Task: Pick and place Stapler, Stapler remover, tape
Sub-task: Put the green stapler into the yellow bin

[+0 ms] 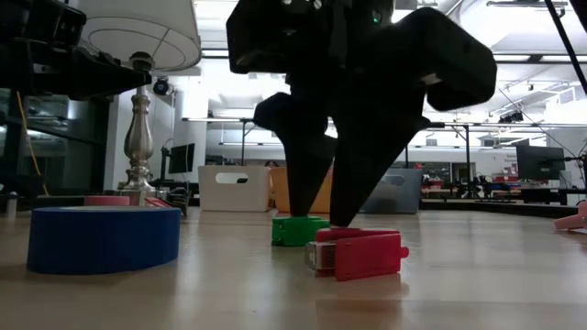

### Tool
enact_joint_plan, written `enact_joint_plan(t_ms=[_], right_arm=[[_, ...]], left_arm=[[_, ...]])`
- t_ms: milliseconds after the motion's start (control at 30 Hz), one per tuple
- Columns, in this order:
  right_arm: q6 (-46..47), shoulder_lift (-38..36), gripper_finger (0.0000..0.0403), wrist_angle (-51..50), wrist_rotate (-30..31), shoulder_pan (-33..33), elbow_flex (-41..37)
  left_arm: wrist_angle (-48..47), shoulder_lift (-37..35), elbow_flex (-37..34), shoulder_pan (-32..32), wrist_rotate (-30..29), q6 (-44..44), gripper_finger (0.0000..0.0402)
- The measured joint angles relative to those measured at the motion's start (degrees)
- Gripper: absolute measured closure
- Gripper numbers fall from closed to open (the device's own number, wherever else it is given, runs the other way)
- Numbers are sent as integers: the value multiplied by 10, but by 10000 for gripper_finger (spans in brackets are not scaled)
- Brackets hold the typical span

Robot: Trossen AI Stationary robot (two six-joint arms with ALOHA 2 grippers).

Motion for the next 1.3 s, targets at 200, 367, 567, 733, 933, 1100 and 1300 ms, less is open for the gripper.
enact_joint_plan(t_ms=[200, 367, 567, 733, 933, 1100, 1300], right_arm=[[-3, 4, 171, 4, 6, -1, 0], [-15, 6, 175, 1, 7, -3, 1], [-15, 10, 202, 10, 7, -5, 1], [-15, 19, 229, 10, 5, -5, 1], [-17, 19, 258, 8, 14, -6, 1], [-25, 19, 283, 5, 12, -6, 1], [-26, 19, 318, 2, 12, -9, 1]], left_arm=[[0, 0, 0, 0, 0, 0, 305], [0, 0, 0, 0, 0, 0, 305], [0, 0, 0, 0, 0, 0, 305], [0, 0, 0, 0, 0, 0, 305], [0, 0, 0, 0, 0, 0, 305], [0, 0, 0, 0, 0, 0, 305], [0, 0, 0, 0, 0, 0, 305]])
